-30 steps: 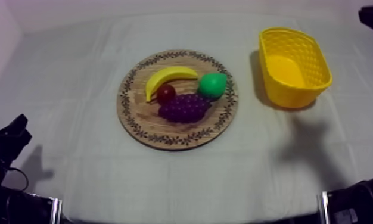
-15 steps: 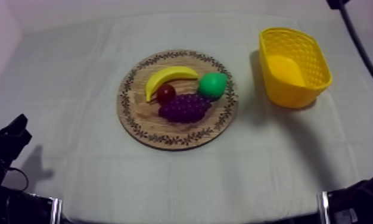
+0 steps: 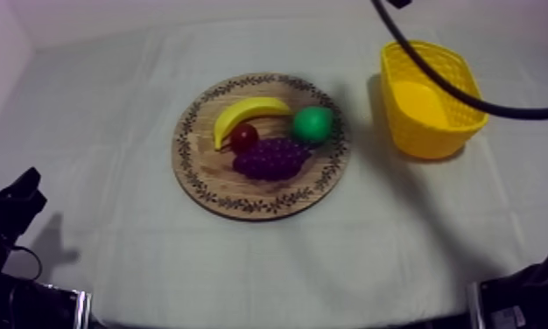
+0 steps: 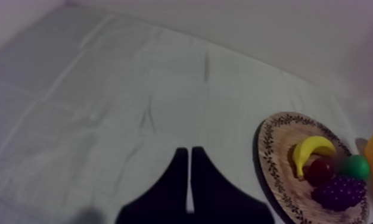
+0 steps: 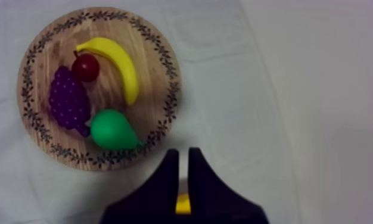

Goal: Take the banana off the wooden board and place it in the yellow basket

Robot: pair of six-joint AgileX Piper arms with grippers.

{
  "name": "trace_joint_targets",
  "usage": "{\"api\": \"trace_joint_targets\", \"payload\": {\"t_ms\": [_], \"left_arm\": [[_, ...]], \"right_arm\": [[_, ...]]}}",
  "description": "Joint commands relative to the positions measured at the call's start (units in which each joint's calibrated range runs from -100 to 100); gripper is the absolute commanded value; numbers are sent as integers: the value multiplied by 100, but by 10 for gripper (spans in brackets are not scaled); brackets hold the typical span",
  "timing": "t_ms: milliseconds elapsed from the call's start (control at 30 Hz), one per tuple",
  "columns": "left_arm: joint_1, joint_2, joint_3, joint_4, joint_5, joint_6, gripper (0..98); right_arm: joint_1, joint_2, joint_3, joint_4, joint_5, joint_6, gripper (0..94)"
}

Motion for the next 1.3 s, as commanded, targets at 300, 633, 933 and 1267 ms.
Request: {"api": "trace_joint_targets", "payload": {"t_ms": [300, 633, 933, 1267], "left_arm": [[1, -1, 1, -2, -1, 1, 2], [1, -1, 1, -2, -1, 0, 2], [1, -1, 1, -2, -1, 2, 2], [1, -1, 1, -2, -1, 2, 2]], "right_arm": [[-656, 1378, -629, 185, 263, 444, 60], [-862, 2192, -1049, 321, 65, 453, 247], [-976, 2523, -1322, 585, 63, 500, 696], [-942, 3433, -2040, 707, 36, 520, 707]]}}
